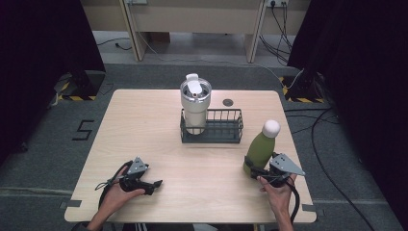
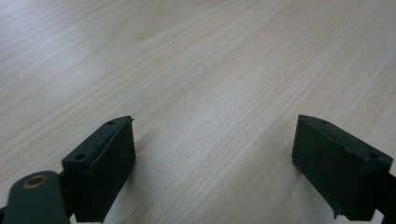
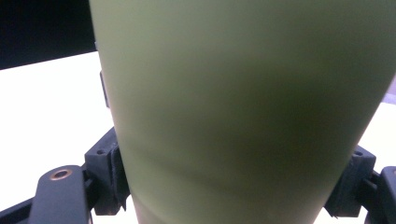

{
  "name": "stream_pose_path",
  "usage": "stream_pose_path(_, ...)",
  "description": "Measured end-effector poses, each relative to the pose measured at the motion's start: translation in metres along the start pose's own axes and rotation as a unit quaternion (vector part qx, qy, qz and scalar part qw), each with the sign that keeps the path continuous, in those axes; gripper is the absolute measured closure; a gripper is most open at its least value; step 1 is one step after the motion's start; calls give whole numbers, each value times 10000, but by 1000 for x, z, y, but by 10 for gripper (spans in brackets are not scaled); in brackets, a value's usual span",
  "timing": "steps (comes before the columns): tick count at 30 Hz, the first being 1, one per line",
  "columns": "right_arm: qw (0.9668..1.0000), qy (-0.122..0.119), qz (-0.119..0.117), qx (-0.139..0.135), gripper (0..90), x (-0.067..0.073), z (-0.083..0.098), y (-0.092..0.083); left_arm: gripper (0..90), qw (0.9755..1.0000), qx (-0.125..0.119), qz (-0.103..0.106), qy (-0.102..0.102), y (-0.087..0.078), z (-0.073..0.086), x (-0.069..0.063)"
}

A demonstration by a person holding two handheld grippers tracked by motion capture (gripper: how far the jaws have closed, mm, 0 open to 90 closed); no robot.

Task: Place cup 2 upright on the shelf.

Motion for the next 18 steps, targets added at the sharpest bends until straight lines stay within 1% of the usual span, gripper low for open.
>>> stream_pose_path(4, 10000, 23, 26, -15, 208, -3, -1, 1, 127, 10000, -2, -1, -3, 0, 0, 0)
stream_pose_path(7, 10000, 41, 51, 23, 208, -4, -4, 0, 127, 10000, -1, 0, -1, 0, 0, 0)
stream_pose_path(12, 10000, -49, 63, -17, 208, -3, -17, 1, 127, 10000, 0, 0, -1, 0, 0, 0)
stream_pose_path(18, 10000, -36, 37, -22, 208, 0, -28, 6, 127, 10000, 1, 0, 1, 0, 0, 0)
Point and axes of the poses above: each handheld gripper's, and its own axes: y roughly forward along the jaws, z roughly out of its underside, x roughly to its left, the point moved 8 cm from there along y, roughly forward along the jaws, and after that the axes turned 13 degrees about y, right-handed, at the moved point
